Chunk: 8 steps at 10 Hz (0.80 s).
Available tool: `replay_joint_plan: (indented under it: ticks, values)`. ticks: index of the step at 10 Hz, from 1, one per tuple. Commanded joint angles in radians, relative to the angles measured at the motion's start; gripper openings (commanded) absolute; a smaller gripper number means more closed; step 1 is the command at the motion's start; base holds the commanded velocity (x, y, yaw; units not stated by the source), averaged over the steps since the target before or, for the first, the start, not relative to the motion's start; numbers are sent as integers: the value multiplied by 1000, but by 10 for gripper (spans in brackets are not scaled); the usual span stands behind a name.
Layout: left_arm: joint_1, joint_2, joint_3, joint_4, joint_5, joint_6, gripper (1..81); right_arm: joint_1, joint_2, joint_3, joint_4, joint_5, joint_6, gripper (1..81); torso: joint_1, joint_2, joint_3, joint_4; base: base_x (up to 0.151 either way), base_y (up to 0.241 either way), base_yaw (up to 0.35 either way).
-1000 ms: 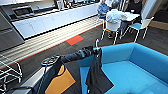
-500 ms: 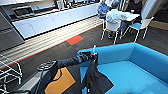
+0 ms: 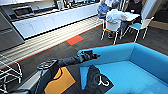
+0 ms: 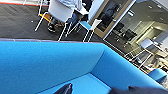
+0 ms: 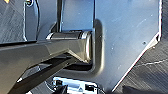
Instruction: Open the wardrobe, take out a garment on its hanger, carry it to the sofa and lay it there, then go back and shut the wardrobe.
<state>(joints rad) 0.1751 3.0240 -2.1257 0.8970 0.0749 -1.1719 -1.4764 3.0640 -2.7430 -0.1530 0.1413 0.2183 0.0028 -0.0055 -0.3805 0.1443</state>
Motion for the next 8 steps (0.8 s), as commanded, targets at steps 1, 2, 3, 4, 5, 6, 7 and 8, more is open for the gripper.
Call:
replay_joint_plan:
  ticks: [1, 2, 3, 4, 5, 6, 7, 8]
  values:
    - [-174, 4, 26, 16, 11, 8, 811, 4, 20, 10, 1, -63, -2, 811, 0, 0, 0, 0, 0, 0, 0]
    - [-165, 0, 30, 16, 11, 8, 811, 3, 20, 10, 1, -63, -2, 811, 0, 0, 0, 0, 0, 0, 0]
    - [-153, -16, 56, 22, 11, 8, 811, 3, 18, 8, 1, -63, -2, 811, 0, 0, 0, 0, 0, 0, 0]
    - [-131, -49, 114, 30, 19, 8, 811, 4, 18, 8, 1, -63, -2, 811, 0, 0, 36, 0, 0, 0, 0]
    - [-93, -95, 189, 49, 46, 8, 811, 4, 18, 10, 1, -63, -2, 811, 0, 0, 63, 0, 0, 0, 0]
    - [-58, -124, 240, 72, 57, 8, 811, 4, 20, 10, 0, -63, -2, 811, 0, 0, 75, 0, 0, 0, 0]
    - [-23, -164, 298, 89, 62, 6, 811, 4, 20, 10, 0, -63, -2, 811, 1, 0, 91, 0, 0, 0, 0]
    - [8, -190, 331, 98, 63, 6, 811, 4, 20, 10, 1, -63, -2, 811, 0, 0, 103, 0, 0, 0, 0]
